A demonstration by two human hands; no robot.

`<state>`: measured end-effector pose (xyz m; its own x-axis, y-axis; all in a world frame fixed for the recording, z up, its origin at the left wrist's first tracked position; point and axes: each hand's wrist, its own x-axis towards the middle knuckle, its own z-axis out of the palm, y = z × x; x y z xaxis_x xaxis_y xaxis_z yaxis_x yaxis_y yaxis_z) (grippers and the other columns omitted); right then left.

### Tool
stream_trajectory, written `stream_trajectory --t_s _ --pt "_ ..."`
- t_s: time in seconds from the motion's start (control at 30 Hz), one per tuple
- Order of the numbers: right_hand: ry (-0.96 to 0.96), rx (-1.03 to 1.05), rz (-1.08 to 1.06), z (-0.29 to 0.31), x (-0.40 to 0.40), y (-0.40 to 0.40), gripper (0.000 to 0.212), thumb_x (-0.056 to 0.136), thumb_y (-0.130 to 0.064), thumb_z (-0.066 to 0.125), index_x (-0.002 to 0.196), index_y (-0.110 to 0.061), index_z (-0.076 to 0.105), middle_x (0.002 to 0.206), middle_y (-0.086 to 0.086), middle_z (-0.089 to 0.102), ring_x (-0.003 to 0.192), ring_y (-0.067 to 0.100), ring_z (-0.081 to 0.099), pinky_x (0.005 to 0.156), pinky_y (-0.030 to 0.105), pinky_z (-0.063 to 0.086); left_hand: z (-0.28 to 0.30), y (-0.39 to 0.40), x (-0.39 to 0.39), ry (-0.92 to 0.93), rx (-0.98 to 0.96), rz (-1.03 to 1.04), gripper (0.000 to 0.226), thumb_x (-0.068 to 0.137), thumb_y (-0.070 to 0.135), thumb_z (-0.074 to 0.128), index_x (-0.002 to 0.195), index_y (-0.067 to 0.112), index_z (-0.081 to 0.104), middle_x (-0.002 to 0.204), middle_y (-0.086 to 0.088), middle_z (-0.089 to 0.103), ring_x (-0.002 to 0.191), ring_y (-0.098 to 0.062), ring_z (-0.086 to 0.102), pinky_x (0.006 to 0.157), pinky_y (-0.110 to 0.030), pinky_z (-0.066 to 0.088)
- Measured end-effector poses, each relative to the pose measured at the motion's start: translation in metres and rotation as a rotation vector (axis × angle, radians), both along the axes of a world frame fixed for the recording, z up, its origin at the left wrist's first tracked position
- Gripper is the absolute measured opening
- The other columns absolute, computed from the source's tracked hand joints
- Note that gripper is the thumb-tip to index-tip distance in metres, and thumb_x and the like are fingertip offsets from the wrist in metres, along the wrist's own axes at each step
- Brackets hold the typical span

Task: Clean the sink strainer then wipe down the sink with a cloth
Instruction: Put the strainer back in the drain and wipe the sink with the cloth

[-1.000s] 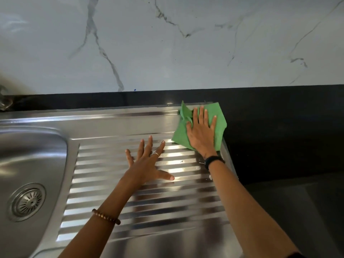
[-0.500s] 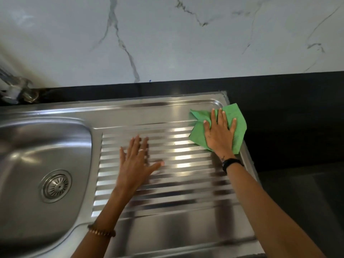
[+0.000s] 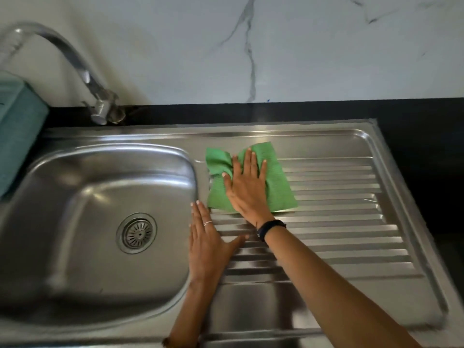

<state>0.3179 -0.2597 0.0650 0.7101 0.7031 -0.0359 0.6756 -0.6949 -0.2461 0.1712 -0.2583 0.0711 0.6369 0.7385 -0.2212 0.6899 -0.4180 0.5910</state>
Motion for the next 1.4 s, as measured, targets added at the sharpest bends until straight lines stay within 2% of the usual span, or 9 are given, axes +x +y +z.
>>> stream_trajectory --t_s 0.17,0.37,0.47,0.53,0.8,0.97,1.17,1.23,1.4 --pt "-0.022 -0.051 0.085 -0.002 -0.012 0.022 0.057 0.099 -0.044 0.016 0.149 -0.018 0.01 0.158 0.016 0.003 0.146 0.03 -0.001 0.115 0.052 -0.006 -0.002 0.01 -0.017 -0.08 -0.106 -0.062 0.126 0.066 0.059 0.07 0.144 0.013 -0.018 0.158 -0.005 -0.008 0.146 -0.017 0.002 0.119 -0.032 0.013" --pt "-0.103 -0.125 0.399 -0.004 -0.026 0.034 0.054 0.099 -0.044 0.019 0.149 -0.026 0.009 0.159 0.007 0.004 0.147 0.028 0.001 0.115 0.054 -0.007 -0.001 0.015 -0.032 -0.091 -0.152 -0.087 0.126 0.069 0.054 0.071 0.137 0.019 -0.029 0.157 -0.008 0.012 0.143 -0.023 0.018 0.116 -0.04 0.022" --pt "-0.124 -0.122 0.498 -0.007 -0.034 0.022 0.055 0.098 -0.045 0.022 0.149 -0.026 0.01 0.159 0.004 0.005 0.147 0.025 0.002 0.114 0.052 -0.01 -0.002 0.009 -0.035 -0.084 -0.125 -0.056 0.119 0.075 0.054 0.065 0.139 0.017 -0.028 0.156 -0.011 0.015 0.143 -0.024 0.018 0.118 -0.042 0.015" --pt "-0.114 -0.089 0.52 -0.007 -0.037 0.012 0.055 0.098 -0.045 0.023 0.149 -0.025 0.013 0.159 0.002 0.009 0.147 0.022 0.007 0.115 0.05 -0.009 -0.001 -0.001 -0.035 -0.091 -0.067 -0.054 0.112 0.079 0.052 0.061 0.134 0.02 -0.031 0.158 -0.01 0.002 0.145 -0.02 0.006 0.119 -0.039 0.004" --pt "-0.001 0.034 0.235 -0.004 0.008 -0.072 0.053 0.1 -0.045 0.019 0.147 -0.022 0.021 0.156 -0.001 0.024 0.145 0.018 0.015 0.119 0.046 -0.002 0.012 -0.043 -0.002 -0.1 0.183 -0.136 0.106 0.078 0.055 0.06 0.137 0.022 -0.021 0.147 0.003 -0.023 0.138 -0.011 -0.022 0.114 -0.029 -0.014" --pt "-0.006 0.004 0.084 -0.001 0.065 -0.148 0.052 0.1 -0.043 0.019 0.148 -0.024 0.017 0.156 -0.002 0.022 0.145 0.015 0.012 0.118 0.046 -0.002 0.009 -0.082 0.042 0.036 0.196 -0.275 0.103 0.073 0.073 0.041 0.137 0.024 -0.024 0.142 0.004 -0.035 0.133 -0.016 -0.033 0.109 -0.036 -0.022" --pt "-0.008 -0.011 -0.055 0.0 0.11 -0.205 0.052 0.1 -0.04 0.019 0.149 -0.024 0.013 0.158 0.0 0.014 0.146 0.017 0.008 0.117 0.047 -0.003 -0.004 -0.106 0.061 0.197 0.149 -0.372 0.106 0.066 0.081 0.041 0.143 0.032 -0.013 0.154 -0.001 -0.023 0.143 -0.022 -0.02 0.111 -0.053 -0.015" --pt "-0.011 -0.024 -0.098 0.001 0.119 -0.213 0.052 0.1 -0.039 0.018 0.149 -0.023 0.012 0.159 0.001 0.012 0.146 0.018 0.008 0.118 0.047 -0.002 -0.006 -0.105 0.061 0.215 0.156 -0.372 0.11 0.06 0.086 0.036 0.142 0.033 -0.015 0.153 0.0 -0.024 0.144 -0.023 -0.018 0.112 -0.054 -0.012" --pt "0.014 0.022 -0.22 0.003 0.112 -0.234 0.054 0.101 -0.037 0.021 0.15 -0.016 0.013 0.159 0.007 0.013 0.146 0.021 0.009 0.119 0.044 0.004 -0.003 -0.105 0.06 0.209 0.147 -0.371 0.105 0.068 0.077 0.048 0.145 0.032 -0.009 0.156 -0.004 -0.02 0.144 -0.023 -0.018 0.112 -0.054 -0.012"
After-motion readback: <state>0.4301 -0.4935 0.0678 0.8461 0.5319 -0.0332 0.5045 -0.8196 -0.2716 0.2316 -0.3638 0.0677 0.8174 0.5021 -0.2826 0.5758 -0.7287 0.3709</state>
